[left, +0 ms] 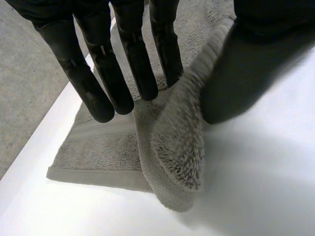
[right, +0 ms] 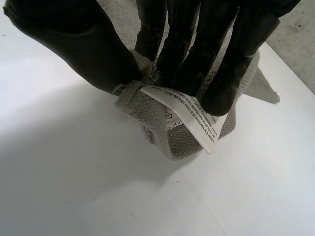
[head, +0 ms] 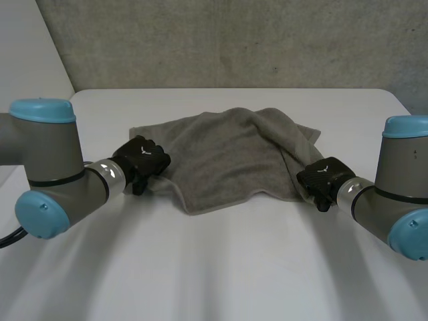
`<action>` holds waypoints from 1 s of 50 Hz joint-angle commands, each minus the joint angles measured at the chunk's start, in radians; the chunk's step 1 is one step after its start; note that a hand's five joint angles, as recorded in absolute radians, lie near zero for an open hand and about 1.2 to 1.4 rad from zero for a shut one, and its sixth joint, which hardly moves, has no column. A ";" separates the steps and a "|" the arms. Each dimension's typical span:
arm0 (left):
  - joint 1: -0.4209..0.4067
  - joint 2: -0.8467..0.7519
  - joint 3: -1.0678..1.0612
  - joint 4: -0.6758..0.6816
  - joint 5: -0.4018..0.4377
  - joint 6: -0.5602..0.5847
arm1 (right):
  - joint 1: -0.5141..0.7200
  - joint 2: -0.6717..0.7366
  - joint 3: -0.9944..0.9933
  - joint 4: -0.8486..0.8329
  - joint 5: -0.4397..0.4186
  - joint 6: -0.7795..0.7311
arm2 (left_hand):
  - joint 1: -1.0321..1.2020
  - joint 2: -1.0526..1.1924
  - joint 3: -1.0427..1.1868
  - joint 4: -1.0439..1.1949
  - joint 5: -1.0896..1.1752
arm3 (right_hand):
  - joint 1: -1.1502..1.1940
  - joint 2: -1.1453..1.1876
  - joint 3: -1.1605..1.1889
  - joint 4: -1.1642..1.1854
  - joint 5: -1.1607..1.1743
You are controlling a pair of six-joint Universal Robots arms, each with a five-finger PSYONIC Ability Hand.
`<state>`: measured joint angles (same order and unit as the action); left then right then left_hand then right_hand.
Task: Fold the towel.
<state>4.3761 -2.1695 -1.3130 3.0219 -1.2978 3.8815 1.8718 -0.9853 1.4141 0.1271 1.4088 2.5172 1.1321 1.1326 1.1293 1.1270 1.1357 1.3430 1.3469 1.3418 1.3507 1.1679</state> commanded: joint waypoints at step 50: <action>-0.021 0.077 -0.089 -0.057 -0.020 0.154 | -0.003 -0.001 -0.009 0.002 0.010 -0.012 | 0.103 0.103 0.106 0.108 -0.075 | 0.053 0.049 0.054 0.046 0.054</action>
<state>4.3445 -2.0999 -1.3631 2.9771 -1.3183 4.0283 1.8686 -0.9806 1.4060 0.1274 1.4176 2.5047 1.2251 1.2296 1.2331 1.2269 1.2264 1.3430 1.3469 1.3416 1.3507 1.1679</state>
